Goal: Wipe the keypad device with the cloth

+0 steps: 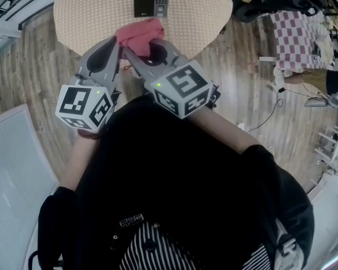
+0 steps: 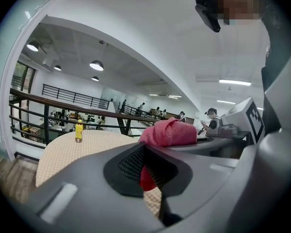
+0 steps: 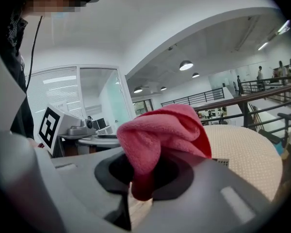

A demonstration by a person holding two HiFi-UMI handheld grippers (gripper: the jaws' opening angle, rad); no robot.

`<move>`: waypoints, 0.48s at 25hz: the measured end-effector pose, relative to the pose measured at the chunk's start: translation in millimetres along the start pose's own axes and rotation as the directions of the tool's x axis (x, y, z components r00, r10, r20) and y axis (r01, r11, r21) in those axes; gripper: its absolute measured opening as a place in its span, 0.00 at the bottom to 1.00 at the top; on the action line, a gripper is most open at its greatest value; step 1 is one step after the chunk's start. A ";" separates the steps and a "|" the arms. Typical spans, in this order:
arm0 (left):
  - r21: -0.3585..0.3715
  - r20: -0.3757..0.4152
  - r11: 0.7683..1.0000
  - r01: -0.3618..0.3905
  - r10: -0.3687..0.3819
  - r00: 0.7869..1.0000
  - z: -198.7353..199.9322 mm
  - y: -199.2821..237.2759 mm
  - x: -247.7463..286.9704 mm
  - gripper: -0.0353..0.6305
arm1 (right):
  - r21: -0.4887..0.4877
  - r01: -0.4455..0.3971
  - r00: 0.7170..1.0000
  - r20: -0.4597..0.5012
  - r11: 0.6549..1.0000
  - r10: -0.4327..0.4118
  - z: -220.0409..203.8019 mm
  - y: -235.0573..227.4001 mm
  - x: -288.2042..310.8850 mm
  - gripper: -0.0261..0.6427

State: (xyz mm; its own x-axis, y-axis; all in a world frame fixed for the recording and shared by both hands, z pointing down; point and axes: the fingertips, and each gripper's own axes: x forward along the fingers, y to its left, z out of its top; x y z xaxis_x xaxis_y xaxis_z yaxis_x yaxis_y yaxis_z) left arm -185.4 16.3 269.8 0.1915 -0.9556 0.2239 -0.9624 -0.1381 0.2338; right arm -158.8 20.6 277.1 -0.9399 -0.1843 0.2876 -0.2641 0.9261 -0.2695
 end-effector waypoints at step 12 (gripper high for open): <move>-0.019 -0.063 0.996 -0.081 0.080 0.995 29.1 21.4 106.9 0.04 | 0.075 -0.085 0.996 -0.019 0.994 0.086 36.5 -106.7 30.0 0.15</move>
State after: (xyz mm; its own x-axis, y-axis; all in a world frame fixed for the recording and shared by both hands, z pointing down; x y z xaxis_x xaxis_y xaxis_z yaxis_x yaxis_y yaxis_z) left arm -191.1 -96.4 271.2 0.1256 -0.9454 0.3009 -0.9709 -0.0548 0.2332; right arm -166.7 -95.8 280.9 -0.9549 -0.0973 0.2804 -0.1989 0.9109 -0.3614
